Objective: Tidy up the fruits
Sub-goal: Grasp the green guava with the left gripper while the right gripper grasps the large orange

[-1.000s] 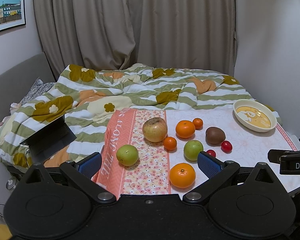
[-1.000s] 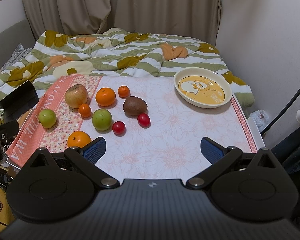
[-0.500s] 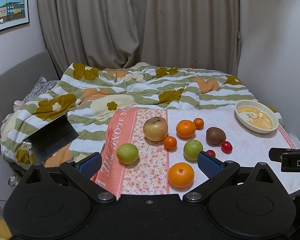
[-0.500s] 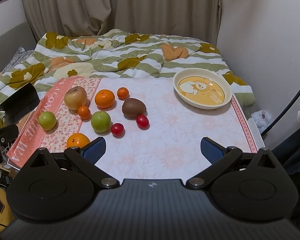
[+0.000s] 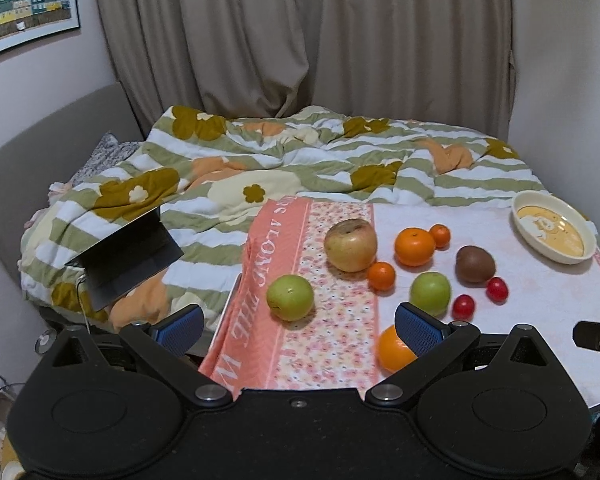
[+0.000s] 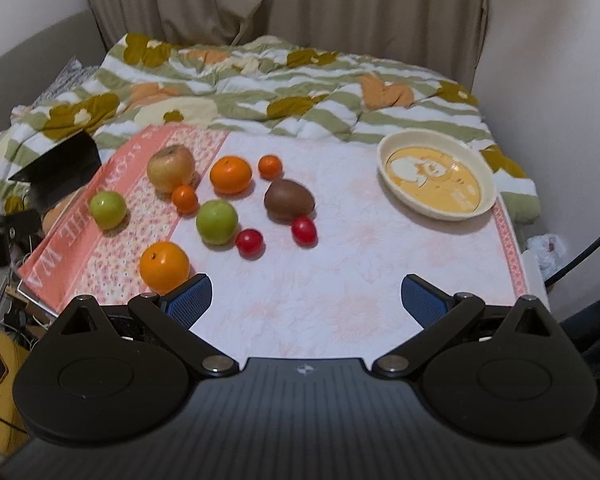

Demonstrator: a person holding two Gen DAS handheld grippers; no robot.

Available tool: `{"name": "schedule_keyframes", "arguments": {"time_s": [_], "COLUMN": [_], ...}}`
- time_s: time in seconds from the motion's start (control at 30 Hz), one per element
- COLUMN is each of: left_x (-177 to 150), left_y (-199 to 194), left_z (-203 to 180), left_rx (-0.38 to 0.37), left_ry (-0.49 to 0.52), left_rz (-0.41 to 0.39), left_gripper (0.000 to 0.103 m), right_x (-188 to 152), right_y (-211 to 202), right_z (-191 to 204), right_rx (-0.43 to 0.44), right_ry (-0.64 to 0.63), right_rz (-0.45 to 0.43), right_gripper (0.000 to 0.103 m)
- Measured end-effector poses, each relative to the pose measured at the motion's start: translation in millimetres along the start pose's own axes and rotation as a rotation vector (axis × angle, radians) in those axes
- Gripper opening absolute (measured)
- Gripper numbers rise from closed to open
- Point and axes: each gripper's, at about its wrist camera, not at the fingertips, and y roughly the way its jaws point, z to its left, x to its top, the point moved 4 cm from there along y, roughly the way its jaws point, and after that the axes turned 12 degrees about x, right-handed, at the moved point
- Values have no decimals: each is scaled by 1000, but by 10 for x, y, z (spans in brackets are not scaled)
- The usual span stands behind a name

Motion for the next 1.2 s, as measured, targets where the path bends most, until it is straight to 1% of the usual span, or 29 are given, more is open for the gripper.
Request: {"name": "schedule_keyframes", "arguments": {"time_s": [0.13,0.27,0.33,0.43,0.53,0.73,0.8,0.87,0.93,0.97,1.1,1.17,1.2], "left_x": [29,66,80,97,76,-15,-38,-64,-76,-78,-85,-98,-101], "left_y": [282,586,742,950,1133,1474,1577,1677,1757,1788,1896,1932,1948], "left_z": [134,287,328,325,294,191,150,103,54,27,-66,-94,-106], "left_rx": [-26,-94,-120,-158,-210,-284,-307,-326,-343,-350,-361,-369,-370], "left_ry": [62,94,128,185,239,342,366,387,400,406,429,431,430], "left_rz": [-8,-4,-10,-24,-37,-47,-39,-30,-27,-25,-5,10,14], "left_gripper": [103,103,103,103,102,100,93,91,86,82,72,70,67], "right_x": [-40,-95,-120,-155,-225,-322,-325,-329,-323,-322,-298,-287,-284], "right_y": [187,390,492,652,856,1200,1280,1336,1397,1424,1531,1580,1593], "right_z": [120,283,370,494,602,768,809,852,886,897,944,951,953], "right_rx": [-5,-4,-4,5,33,12,10,6,3,1,2,6,9], "right_ry": [42,90,117,146,156,152,149,142,137,134,120,116,114], "right_rz": [13,19,20,10,9,20,17,15,18,19,29,35,37], "right_gripper": [103,103,103,103,103,103,103,103,103,103,103,103,103]}}
